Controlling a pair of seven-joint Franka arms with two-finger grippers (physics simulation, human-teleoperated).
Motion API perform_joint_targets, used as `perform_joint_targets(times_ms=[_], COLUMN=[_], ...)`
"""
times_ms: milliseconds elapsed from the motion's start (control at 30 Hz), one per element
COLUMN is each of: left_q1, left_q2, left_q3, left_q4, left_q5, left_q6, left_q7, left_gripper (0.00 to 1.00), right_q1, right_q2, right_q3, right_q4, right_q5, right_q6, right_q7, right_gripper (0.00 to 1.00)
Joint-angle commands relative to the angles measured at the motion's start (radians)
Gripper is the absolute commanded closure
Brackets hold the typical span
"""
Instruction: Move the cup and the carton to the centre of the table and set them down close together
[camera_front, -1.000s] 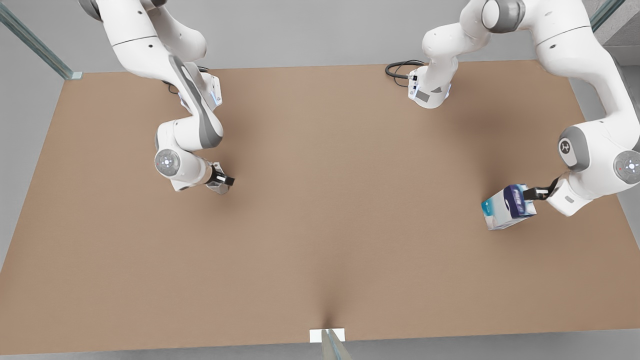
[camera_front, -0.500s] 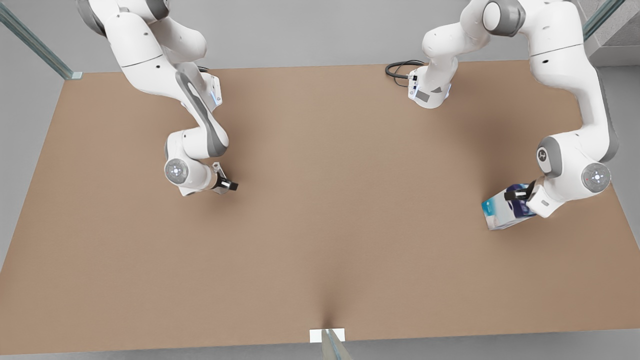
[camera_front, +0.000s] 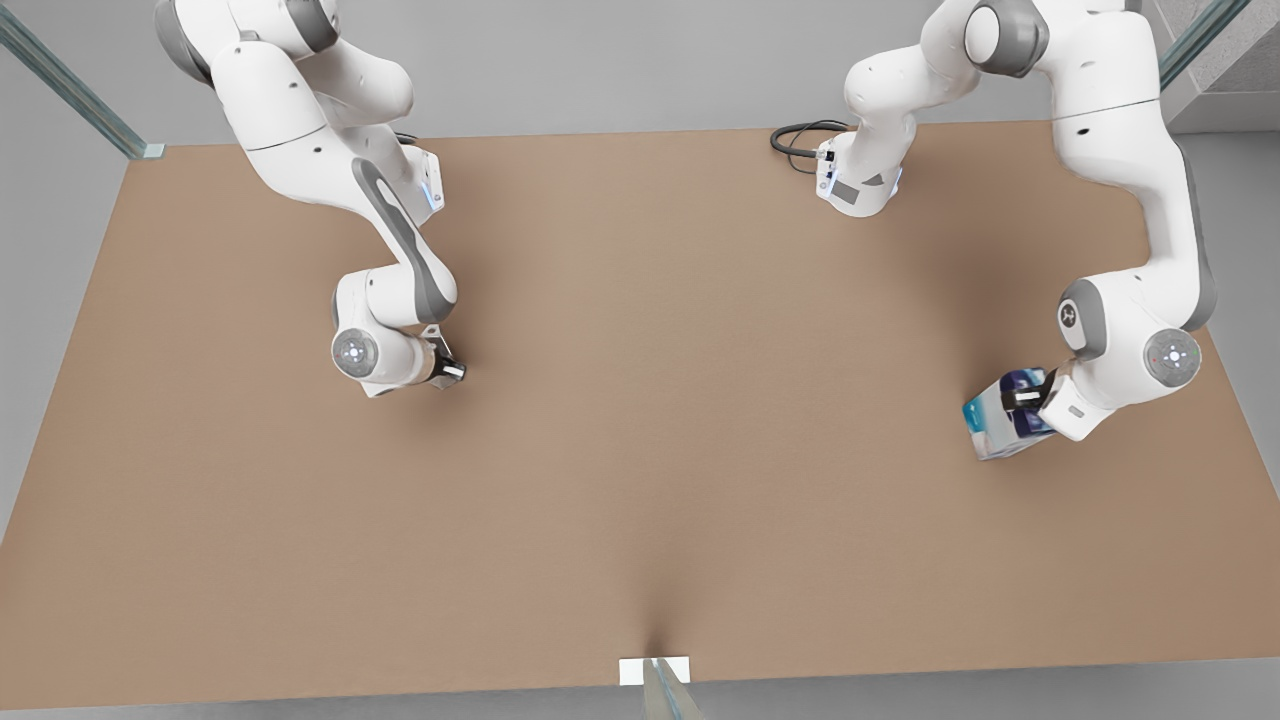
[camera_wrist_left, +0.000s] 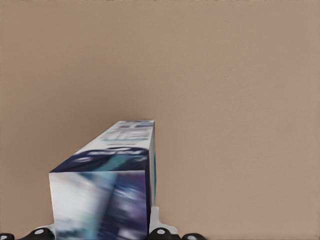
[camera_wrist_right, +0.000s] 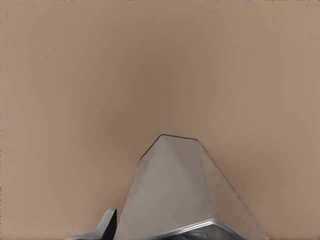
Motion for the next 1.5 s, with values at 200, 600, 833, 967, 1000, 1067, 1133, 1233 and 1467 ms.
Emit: perform_joint_targets(times_ms=[200,600,833,967,1000,1067,1133,1233,1467], left_q1=[0.000,0.007,-0.006,-0.007,-0.007,-0.007,-0.009,-0.016,-0.015], left_q2=[-0.018,-0.120,-0.127,-0.117,-0.114,-0.109,-0.107,-0.109,-0.107], left_q3=[-0.026,-0.232,-0.324,-0.339,-0.339,-0.339,-0.339,-0.339,-0.339], left_q4=[0.008,0.105,0.108,0.128,0.128,0.130,0.136,0.137,0.137], left_q5=[0.001,0.176,0.277,0.276,0.276,0.277,0.276,0.276,0.276], left_q6=[-0.009,-0.049,0.012,0.001,0.001,0.001,-0.002,-0.005,-0.006], left_q7=[0.060,0.865,1.333,1.336,1.335,1.330,1.327,1.324,1.323], left_gripper=[0.45,0.45,0.45,0.45,0.45,0.45,0.45,0.45,0.45], right_q1=[0.000,0.015,0.301,0.575,0.641,0.735,0.749,0.750,0.790], right_q2=[0.003,0.005,0.296,0.540,0.627,0.732,0.767,0.775,0.830], right_q3=[0.000,0.003,-0.043,-0.280,-0.359,-0.500,-0.522,-0.520,-0.637], right_q4=[0.003,0.097,0.664,1.086,1.172,1.298,1.356,1.379,1.381], right_q5=[-0.001,-0.003,0.000,0.135,0.208,0.351,0.362,0.365,0.365], right_q6=[0.000,-0.084,-0.195,-0.247,-0.249,-0.239,-0.160,-0.055,-0.011], right_q7=[-0.002,-0.026,-0.020,-0.018,-0.017,-0.015,-0.018,-0.057,-0.193], right_gripper=[0.79,0.79,0.79,0.79,0.79,0.79,0.77,0.74,0.58])
